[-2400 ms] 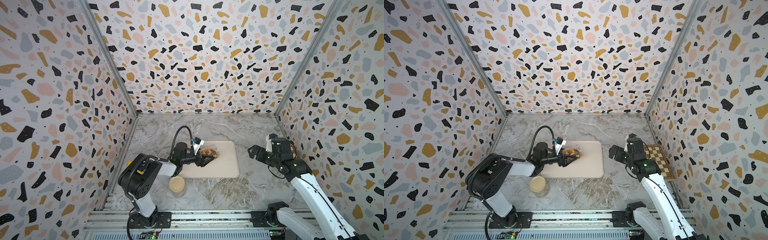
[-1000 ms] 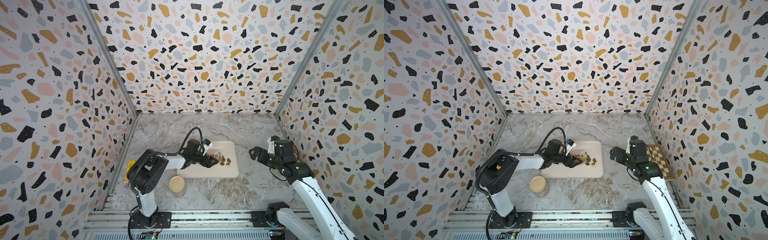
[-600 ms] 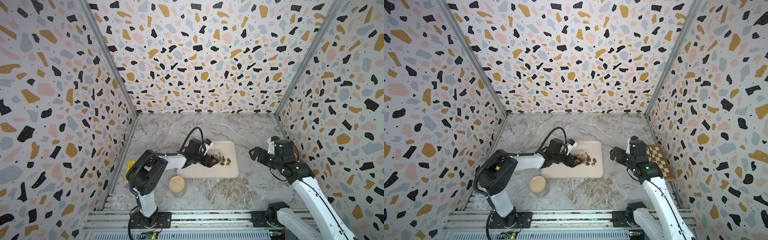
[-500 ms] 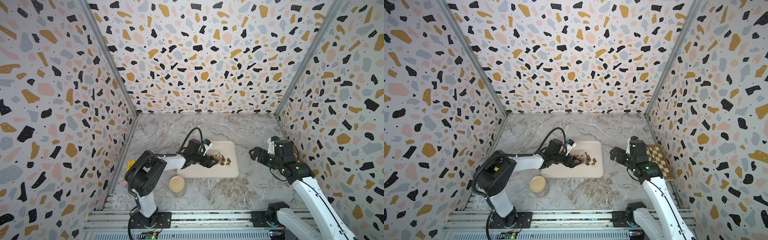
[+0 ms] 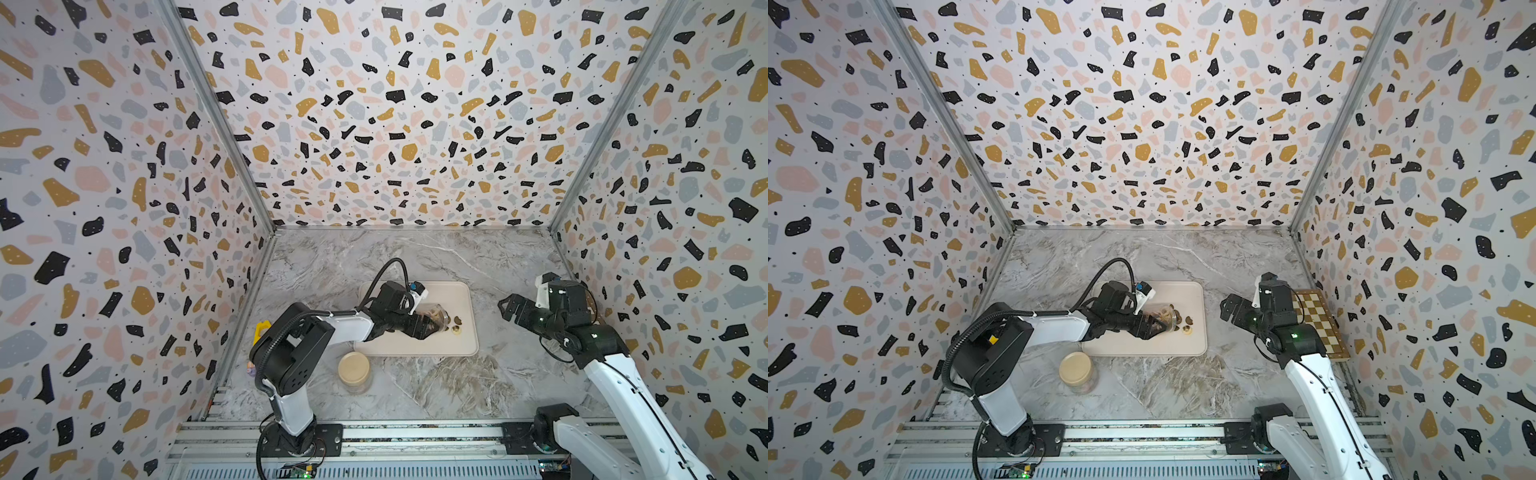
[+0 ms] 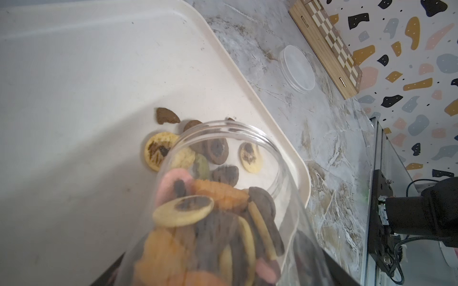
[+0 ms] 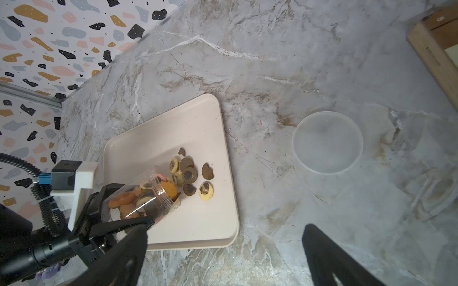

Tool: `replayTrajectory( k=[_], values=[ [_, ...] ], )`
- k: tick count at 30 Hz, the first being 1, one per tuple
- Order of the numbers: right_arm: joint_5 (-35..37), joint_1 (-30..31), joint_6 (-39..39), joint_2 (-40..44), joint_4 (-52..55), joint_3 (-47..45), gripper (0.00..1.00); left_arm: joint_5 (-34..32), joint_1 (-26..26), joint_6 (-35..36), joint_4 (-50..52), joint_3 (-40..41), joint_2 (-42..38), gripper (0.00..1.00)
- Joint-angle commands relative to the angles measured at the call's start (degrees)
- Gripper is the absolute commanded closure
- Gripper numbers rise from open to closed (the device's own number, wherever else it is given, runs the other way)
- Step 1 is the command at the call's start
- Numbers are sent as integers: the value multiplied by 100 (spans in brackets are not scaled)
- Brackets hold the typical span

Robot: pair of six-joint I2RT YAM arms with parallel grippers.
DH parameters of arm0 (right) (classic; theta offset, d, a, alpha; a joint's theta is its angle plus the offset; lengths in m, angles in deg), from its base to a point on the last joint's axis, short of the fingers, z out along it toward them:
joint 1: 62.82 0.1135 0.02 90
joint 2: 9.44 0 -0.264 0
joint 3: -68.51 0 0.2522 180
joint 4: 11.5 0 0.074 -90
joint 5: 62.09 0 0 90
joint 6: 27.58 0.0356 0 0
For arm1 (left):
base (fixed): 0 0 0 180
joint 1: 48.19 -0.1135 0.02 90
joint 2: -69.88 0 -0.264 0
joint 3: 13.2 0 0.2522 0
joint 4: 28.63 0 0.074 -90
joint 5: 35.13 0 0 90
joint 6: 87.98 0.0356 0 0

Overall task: Pour the cookies out of the jar
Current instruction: Pour the cookies in the jar onto the tray.

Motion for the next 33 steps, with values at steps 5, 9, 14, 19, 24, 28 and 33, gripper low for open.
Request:
replayTrajectory(
  k=[5,9,14,19,24,28,33],
  values=[
    [-8,-22,-11,68,166,125,0,-272,91,-84,65,-375,-155,100],
    [-34,-20,6,52,133,89,1,-377,98,-64,269,-482,-139,100],
    [1,-21,-29,57,189,154,1,-436,108,-189,131,-424,-23,100],
    [13,-40,-56,57,234,215,0,-369,112,-355,-61,-322,-41,100],
    [-18,-49,-38,55,202,159,0,-377,115,-315,229,-401,-183,100],
    [-19,-48,-25,90,210,131,0,-583,153,-371,689,-500,-376,100],
    [-31,-53,-3,109,192,83,1,-822,229,-809,753,-530,-464,100]
  ],
)
